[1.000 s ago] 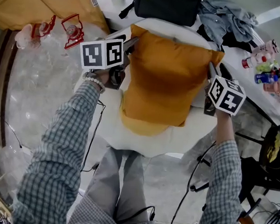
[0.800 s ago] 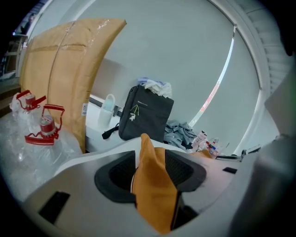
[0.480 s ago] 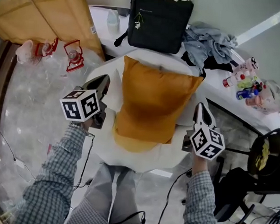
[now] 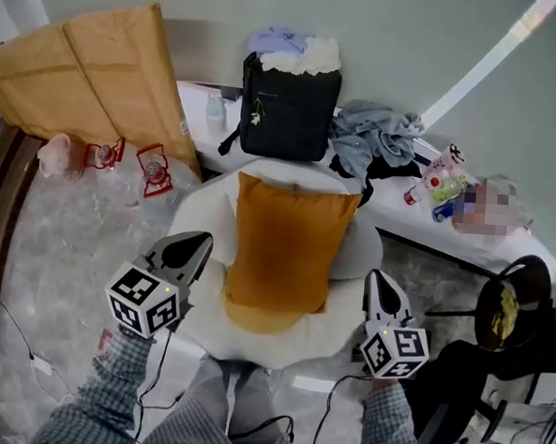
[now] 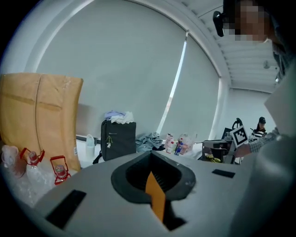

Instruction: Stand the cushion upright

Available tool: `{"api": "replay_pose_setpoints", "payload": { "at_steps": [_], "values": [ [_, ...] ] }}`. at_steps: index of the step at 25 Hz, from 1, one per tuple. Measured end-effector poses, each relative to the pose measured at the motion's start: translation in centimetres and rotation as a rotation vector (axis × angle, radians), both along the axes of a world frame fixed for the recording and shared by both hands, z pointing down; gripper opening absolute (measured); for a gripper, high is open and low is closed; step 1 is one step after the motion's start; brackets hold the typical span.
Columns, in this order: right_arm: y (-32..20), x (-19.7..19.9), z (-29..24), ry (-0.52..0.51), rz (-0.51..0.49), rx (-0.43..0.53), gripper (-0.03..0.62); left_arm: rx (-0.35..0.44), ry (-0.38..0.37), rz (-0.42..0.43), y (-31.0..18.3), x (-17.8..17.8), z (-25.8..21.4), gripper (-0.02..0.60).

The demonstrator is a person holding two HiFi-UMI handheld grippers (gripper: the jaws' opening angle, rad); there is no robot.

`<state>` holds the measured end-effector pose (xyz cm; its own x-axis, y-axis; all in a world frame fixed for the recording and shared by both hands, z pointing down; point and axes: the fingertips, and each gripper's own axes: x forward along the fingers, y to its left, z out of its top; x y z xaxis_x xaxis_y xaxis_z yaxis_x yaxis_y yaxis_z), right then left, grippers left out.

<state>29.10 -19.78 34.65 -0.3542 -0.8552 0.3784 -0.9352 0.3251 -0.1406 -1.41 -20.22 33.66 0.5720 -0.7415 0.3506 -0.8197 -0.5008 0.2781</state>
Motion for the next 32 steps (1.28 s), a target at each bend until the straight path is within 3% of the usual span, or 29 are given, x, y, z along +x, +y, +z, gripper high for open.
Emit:
{"api": "replay_pose_setpoints", "payload": {
  "at_steps": [5, 12, 18, 32],
  "values": [
    [3.3, -0.7, -6.0, -0.018, 0.018, 0.05, 0.006, 0.013, 0.031, 0.042, 4.4, 0.5, -5.7, 0.006],
    [8.0, -3.4, -12.5, -0.024, 0.017, 0.128, 0.006, 0.069, -0.033, 0.173, 10.7, 2.2, -12.0, 0.006],
    [10.2, -5.0, -17.1, -0.066, 0.039, 0.197, 0.006, 0.148, -0.008, 0.174, 12.7, 1.4, -16.9, 0.006],
    [13.0, -4.8, -22.3, -0.056, 0.101, 0.296, 0.006, 0.231, 0.145, 0.137, 13.6, 0.9, -21.2, 0.006]
  ]
}}
